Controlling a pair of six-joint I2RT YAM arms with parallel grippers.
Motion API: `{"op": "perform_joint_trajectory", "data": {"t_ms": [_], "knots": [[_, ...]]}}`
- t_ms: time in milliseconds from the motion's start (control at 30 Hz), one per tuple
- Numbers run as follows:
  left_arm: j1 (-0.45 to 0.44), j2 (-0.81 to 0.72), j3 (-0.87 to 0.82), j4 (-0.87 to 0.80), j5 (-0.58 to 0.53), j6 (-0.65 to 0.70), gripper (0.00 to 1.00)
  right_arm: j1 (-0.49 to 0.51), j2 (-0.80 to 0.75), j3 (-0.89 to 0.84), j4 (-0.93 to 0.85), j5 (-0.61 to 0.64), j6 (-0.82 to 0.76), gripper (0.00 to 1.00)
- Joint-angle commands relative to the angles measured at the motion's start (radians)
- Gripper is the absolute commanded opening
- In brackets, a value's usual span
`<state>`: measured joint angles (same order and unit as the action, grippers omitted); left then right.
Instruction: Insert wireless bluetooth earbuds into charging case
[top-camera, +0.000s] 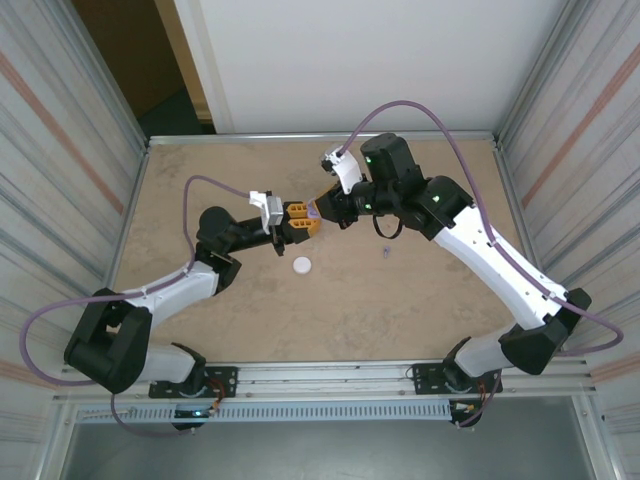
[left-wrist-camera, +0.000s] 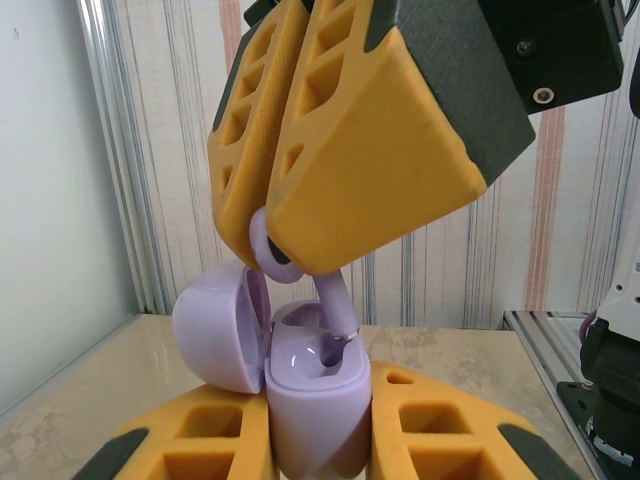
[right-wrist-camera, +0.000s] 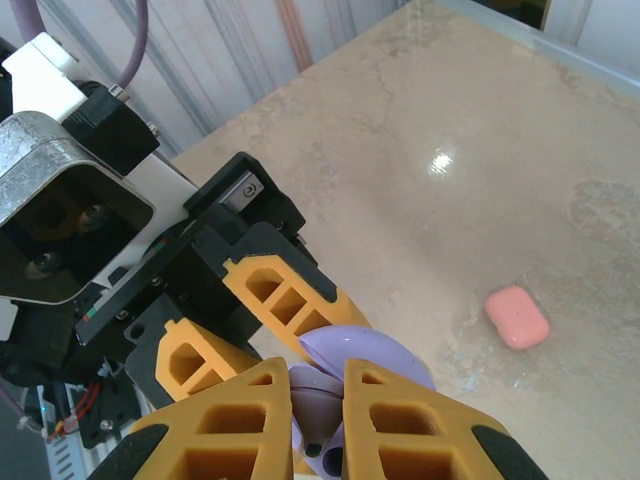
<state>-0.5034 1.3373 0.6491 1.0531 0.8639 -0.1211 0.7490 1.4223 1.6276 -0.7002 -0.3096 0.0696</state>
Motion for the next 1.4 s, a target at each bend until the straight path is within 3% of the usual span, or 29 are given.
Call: {"op": "perform_joint_trajectory", "data": {"t_ms": [0, 1067, 1367], "knots": [[0.009, 0.002, 0.029, 0.035, 0.011, -0.012, 0.00, 0.009, 0.010, 0.034, 0.000, 0.012, -0.015, 0.13], [0.008, -0.004, 0.028, 0.025, 0.007, -0.015, 0.00, 0.029, -0.006, -0.006, 0.028, 0.002, -0.044, 0.13], [0.008, -0.008, 0.027, 0.022, 0.006, -0.014, 0.00, 0.031, 0.003, -0.006, -0.002, 0.053, -0.053, 0.13]]}}
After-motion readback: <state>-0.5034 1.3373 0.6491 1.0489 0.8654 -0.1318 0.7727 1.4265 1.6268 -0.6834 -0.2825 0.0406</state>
